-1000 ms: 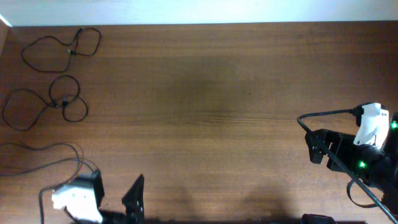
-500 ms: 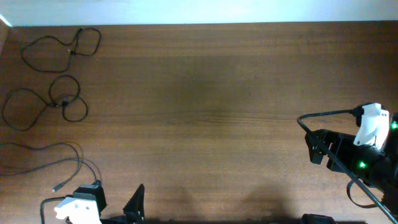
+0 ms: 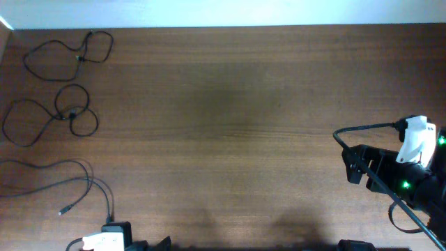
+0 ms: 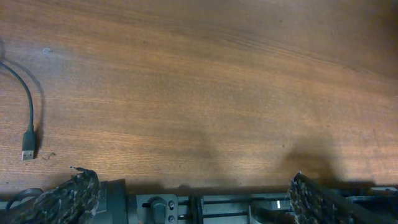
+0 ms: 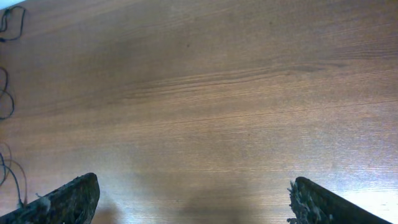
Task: Untangle cables
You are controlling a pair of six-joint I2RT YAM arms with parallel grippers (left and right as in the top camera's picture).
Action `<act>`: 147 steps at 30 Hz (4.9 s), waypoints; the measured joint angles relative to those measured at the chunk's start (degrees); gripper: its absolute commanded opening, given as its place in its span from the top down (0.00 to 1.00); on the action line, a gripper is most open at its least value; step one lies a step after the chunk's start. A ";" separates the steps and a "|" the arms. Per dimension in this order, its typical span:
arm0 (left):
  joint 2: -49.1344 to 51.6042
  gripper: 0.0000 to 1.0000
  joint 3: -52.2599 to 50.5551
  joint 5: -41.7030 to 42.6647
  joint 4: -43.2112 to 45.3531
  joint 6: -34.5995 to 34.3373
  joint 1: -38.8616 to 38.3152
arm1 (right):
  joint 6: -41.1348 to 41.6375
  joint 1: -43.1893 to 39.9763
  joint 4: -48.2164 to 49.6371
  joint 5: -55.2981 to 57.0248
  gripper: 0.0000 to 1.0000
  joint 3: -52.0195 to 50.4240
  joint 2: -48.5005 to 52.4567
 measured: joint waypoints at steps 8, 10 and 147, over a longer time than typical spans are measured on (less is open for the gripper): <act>0.00 0.01 0.00 0.00 -0.02 0.02 0.00 | -0.02 0.00 0.00 0.00 0.02 0.00 0.00; 0.00 0.01 0.00 0.00 -0.02 0.00 0.00 | 0.02 0.00 0.00 0.00 0.02 0.00 0.00; 0.11 0.01 -17.57 0.68 34.01 0.59 -2.23 | -10.05 4.44 80.17 7.50 0.02 -84.35 -53.46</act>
